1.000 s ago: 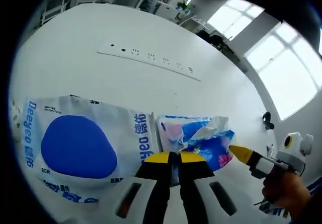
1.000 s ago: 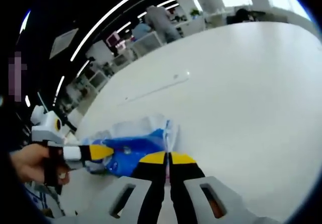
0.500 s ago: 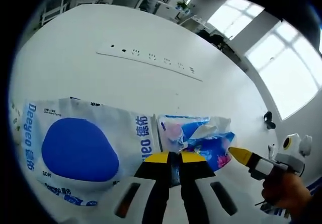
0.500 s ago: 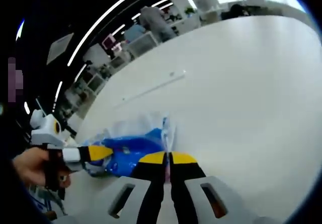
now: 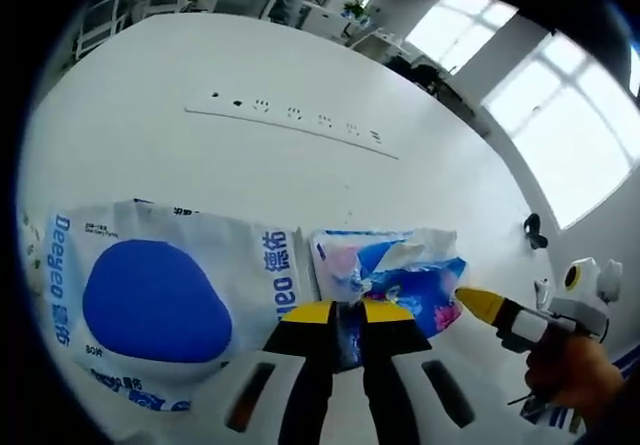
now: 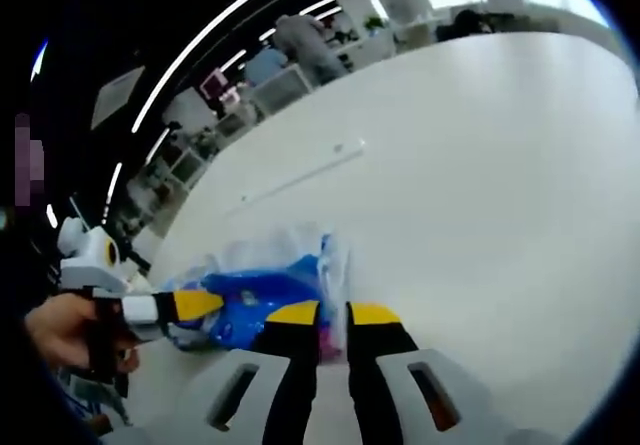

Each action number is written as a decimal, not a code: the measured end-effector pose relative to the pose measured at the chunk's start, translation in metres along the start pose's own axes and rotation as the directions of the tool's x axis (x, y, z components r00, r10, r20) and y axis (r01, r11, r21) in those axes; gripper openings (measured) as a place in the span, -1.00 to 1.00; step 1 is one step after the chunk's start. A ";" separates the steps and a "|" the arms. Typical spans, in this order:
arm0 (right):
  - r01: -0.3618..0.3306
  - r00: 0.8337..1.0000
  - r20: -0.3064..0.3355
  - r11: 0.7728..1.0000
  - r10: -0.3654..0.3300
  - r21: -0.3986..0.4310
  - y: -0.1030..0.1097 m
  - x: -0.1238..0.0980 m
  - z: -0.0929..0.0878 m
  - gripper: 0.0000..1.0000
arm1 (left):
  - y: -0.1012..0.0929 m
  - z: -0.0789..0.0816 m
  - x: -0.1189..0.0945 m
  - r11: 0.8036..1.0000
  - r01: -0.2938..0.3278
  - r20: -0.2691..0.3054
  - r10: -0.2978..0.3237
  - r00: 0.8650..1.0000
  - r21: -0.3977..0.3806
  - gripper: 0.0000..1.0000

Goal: Arrange the tabletop items into an orderly group along one side of the table until the central work area is clear of visible clutter.

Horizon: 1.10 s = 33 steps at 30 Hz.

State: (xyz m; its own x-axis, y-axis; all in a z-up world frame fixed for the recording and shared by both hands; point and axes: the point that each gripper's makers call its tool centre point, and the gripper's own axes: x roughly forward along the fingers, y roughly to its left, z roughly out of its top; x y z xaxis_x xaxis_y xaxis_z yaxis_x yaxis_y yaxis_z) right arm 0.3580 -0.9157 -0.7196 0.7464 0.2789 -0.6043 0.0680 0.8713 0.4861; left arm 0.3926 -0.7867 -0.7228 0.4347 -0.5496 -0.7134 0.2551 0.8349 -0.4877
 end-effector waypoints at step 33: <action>0.021 0.999 0.025 0.998 -0.020 -0.054 0.001 -0.014 0.013 -0.43 | -0.006 0.007 -0.024 0.991 -0.001 0.042 -0.004 0.999 0.131 -0.44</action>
State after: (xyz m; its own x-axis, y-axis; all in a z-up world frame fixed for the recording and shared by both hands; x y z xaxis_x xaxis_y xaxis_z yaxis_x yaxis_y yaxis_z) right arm 0.3565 -0.9240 -0.7030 0.7615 0.2514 -0.5975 0.0476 0.8976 0.4383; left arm 0.3862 -0.7786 -0.6988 0.4692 -0.5512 -0.6899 0.3651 0.8325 -0.4168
